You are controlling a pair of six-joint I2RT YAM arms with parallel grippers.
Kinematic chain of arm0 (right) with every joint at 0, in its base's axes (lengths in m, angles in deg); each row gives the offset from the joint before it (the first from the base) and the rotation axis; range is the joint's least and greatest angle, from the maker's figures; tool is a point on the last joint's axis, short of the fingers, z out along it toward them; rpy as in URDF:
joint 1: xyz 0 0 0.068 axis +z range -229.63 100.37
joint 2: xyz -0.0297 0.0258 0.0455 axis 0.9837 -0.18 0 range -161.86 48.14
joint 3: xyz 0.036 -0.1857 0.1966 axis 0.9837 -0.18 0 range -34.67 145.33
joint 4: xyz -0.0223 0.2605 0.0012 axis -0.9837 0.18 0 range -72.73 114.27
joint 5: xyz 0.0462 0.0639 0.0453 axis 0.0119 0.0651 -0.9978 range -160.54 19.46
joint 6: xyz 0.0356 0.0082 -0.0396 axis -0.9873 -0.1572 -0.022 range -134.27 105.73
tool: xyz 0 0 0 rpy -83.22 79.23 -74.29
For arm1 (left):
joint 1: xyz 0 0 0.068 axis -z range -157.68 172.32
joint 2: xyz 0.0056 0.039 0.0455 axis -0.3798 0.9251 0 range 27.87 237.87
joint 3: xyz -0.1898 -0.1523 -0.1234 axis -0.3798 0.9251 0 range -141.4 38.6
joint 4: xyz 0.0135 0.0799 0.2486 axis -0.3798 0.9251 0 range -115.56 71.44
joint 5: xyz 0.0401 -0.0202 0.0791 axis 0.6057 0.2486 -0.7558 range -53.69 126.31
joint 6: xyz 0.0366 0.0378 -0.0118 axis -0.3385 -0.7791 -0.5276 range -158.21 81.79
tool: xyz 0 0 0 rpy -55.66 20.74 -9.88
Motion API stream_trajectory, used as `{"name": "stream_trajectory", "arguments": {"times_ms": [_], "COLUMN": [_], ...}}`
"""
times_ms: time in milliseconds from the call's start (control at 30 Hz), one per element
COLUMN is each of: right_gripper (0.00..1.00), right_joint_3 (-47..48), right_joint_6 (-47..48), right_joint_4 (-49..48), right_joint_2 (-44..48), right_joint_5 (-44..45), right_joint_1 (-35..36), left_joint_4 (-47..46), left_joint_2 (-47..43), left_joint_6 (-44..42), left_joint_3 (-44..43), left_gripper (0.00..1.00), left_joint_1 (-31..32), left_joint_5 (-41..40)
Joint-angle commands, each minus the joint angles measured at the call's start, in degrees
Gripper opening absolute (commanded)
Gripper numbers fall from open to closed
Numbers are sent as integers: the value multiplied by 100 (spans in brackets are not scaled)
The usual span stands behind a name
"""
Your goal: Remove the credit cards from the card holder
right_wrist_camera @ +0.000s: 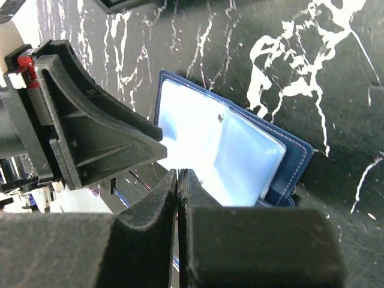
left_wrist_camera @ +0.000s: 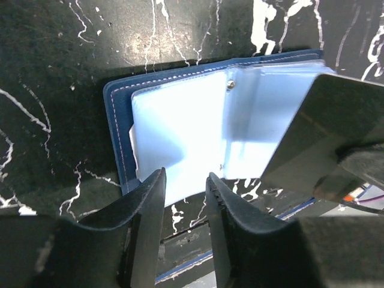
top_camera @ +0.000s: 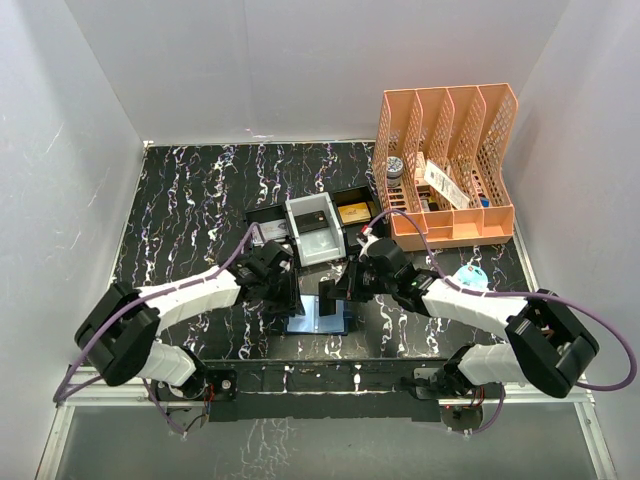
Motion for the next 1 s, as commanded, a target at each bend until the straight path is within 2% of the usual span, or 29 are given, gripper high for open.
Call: {"name": "stream_trajectory", "arguments": {"times_ms": [0,300,533,633,700,867,967], "right_gripper": [0,0,0,0,0,0,0], "right_joint_3": [315,380,223,340,443,674,789], "right_joint_6": [325,557,255,327,433,862,1125], "right_joint_4": [-407,-501,-571,-396,-280,-32,64], "right_joint_2": [28,74,-232,-395,-384,-260,-49], "right_joint_5": [-110,-321,-89,42,208,496,837], "right_joint_1": [-8,67,312,433,526,635,709], "left_joint_4": [387,1418,1959,2037,2039,1950,1772], "left_joint_2": [-631,-1005,-1210,-1395,-1572,-1893,-2034], "left_joint_6": [16,-521,-751,-996,-1259,-1946,-2111], "left_joint_3": [-87,-643,-857,-882,-884,-921,-791], "left_gripper": [37,65,89,96,99,99,99], "left_joint_1": [28,22,-143,-546,-1028,-2365,-2694], "left_joint_5": [-338,-1270,-1958,-1869,-1700,-1423,-1585]}}
